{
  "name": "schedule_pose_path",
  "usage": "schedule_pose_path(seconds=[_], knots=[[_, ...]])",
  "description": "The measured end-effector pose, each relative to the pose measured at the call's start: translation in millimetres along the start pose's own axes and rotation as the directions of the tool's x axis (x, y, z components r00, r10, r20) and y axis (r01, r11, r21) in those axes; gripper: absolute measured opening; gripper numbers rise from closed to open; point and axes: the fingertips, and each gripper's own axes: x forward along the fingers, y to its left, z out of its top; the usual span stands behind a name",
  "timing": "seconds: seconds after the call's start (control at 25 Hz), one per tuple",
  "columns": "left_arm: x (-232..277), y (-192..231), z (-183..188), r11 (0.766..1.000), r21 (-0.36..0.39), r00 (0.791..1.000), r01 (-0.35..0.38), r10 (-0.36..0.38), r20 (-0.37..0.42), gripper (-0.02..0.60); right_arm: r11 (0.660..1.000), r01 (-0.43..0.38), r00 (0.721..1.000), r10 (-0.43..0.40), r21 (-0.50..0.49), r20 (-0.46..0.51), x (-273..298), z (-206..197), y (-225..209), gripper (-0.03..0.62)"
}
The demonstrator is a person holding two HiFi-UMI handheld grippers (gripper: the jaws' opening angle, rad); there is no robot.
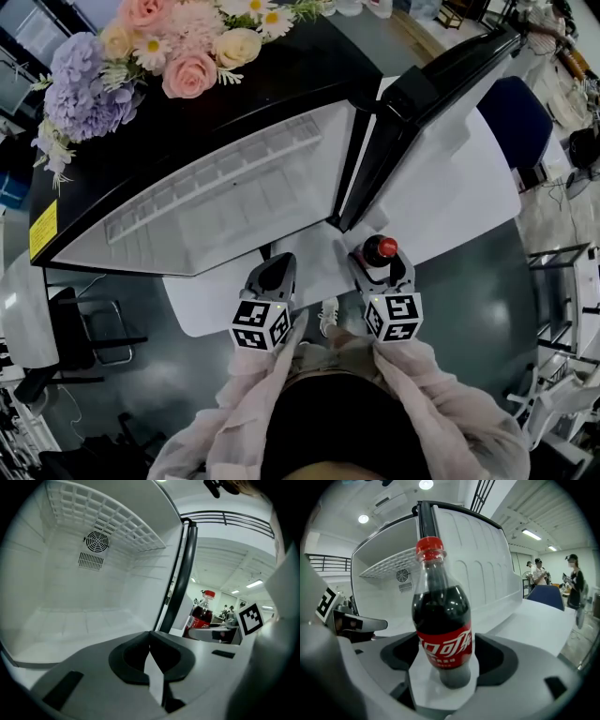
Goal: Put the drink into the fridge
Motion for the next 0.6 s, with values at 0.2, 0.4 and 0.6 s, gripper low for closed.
schedule_pose_path(seconds=[0.2, 0.4, 0.6], knots=[[7, 5, 2, 1.0, -0.003, 1.0, -0.018, 0.018, 0.008, 0.011, 1.0, -0.014, 1.0, 0.014, -0.013, -0.003, 16, 4, -3, 0.354], [14, 5, 7, 1.0, 0.005, 1.0, -0.024, 0.024, 0.015, 0.011, 0.999, -0.019, 1.0, 0.02, -0.028, 0.008, 21, 7, -2, 0.353], [20, 2, 9, 1.0, 0.011, 1.0, -0.024, 0.024, 0.019, 0.011, 0.999, -0.036, 0.999, 0.036, -0.018, 0.022, 25, 9, -1, 0.35]])
